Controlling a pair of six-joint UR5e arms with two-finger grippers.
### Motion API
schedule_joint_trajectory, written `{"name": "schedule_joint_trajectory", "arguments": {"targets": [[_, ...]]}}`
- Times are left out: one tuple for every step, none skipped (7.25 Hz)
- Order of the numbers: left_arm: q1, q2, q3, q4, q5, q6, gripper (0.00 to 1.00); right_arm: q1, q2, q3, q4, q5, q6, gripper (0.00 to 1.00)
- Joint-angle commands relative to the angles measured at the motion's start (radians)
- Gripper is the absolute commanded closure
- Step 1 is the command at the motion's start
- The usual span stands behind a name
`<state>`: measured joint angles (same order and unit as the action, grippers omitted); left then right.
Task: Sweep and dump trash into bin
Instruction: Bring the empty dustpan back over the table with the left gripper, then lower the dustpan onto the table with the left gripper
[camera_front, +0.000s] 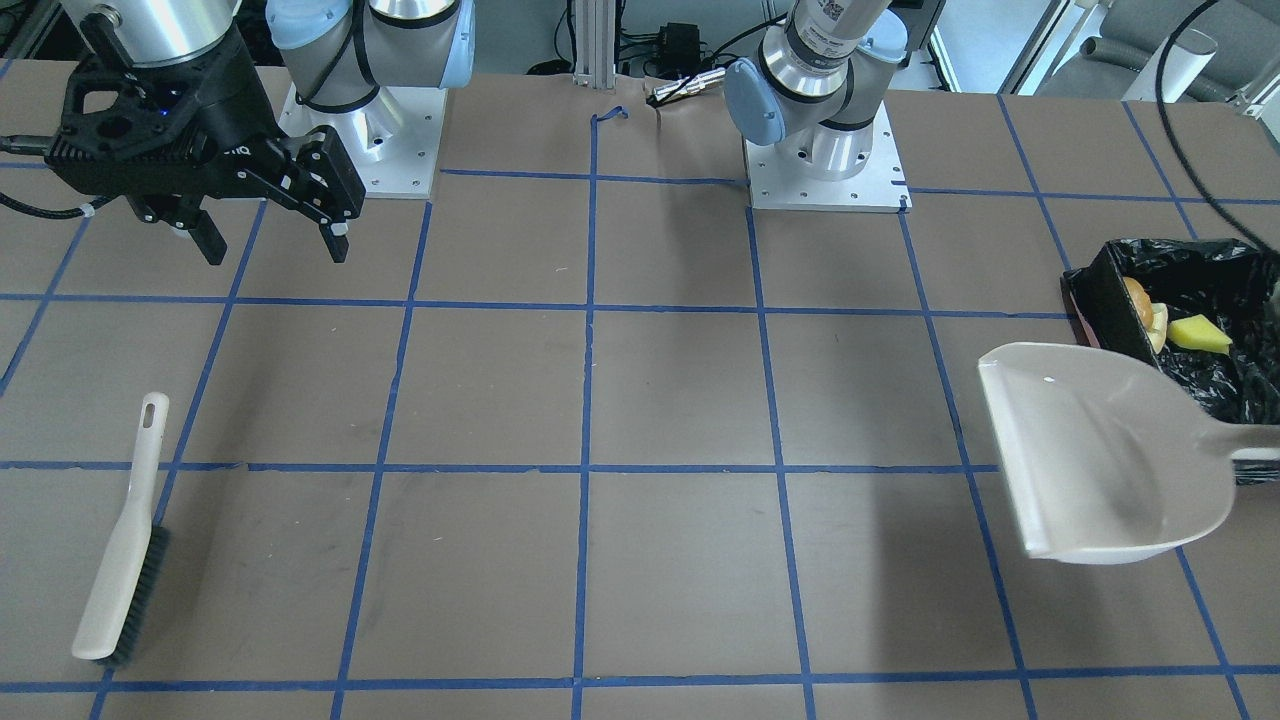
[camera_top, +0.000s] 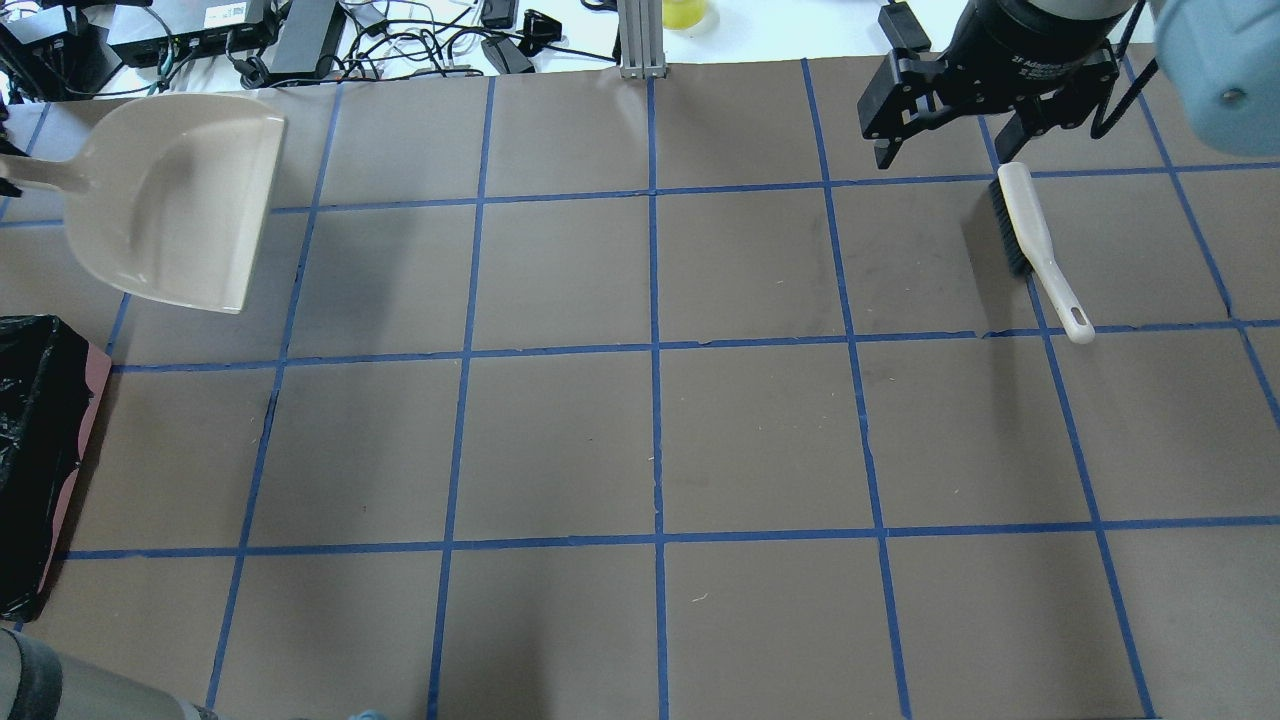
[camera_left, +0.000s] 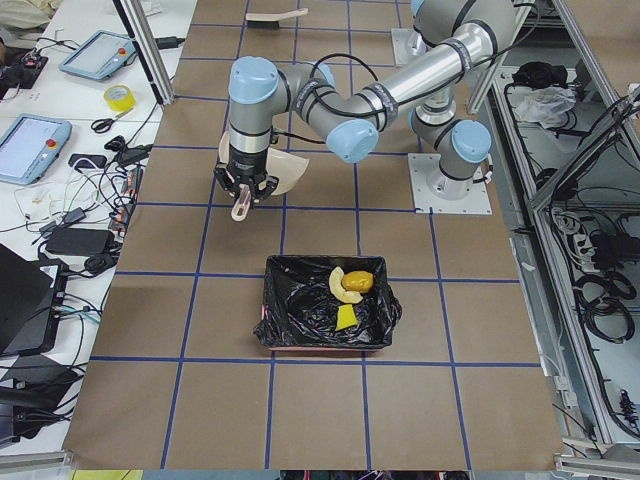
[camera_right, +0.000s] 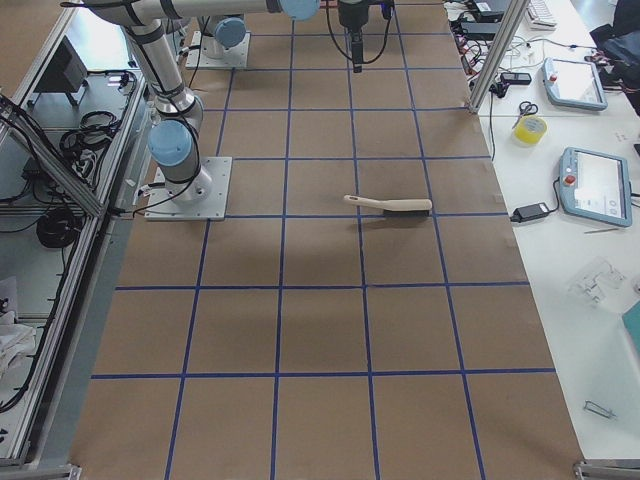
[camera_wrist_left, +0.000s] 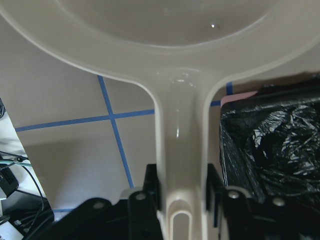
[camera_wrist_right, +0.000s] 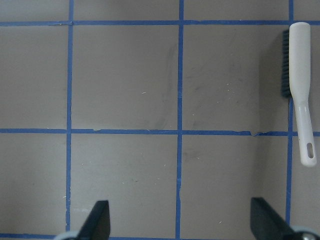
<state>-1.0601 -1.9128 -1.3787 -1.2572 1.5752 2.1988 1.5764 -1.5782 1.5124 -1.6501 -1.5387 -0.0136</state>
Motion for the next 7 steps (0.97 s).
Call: {"name": "schedule_joint_trajectory", "arguments": {"targets": [[-0.148, -0.09, -0.005, -0.005, -0.003, -0.17, 1.0, 0.001, 0.0, 0.0, 0.001, 0.0, 0.0, 0.0], [-0.209, -0.127, 0.001, -0.004, 0.006, -0.289, 1.0, 0.001, 0.0, 0.0, 0.001, 0.0, -0.003, 0.0], [-0.262, -0.158, 0.003, 0.005, 0.015, -0.329, 1.0, 0.001, 0.004, 0.0, 0.003, 0.0, -0.006, 0.0], [-0.286, -0.184, 0.001, 0.004, 0.028, -0.352, 1.0, 0.001, 0.009, 0.0, 0.003, 0.0, -0.006, 0.0], [-0.322, -0.204, 0.004, 0.007, 0.095, -0.372, 1.0, 0.001, 0.01, 0.0, 0.001, 0.002, -0.009, 0.0], [-0.336, -0.218, 0.007, 0.008, 0.135, -0.381, 1.0, 0.001, 0.014, 0.0, 0.001, 0.002, -0.009, 0.0], [-0.349, -0.232, 0.006, 0.01, 0.132, -0.442, 1.0, 0.001, 0.014, 0.0, 0.001, 0.002, -0.009, 0.0]]}}
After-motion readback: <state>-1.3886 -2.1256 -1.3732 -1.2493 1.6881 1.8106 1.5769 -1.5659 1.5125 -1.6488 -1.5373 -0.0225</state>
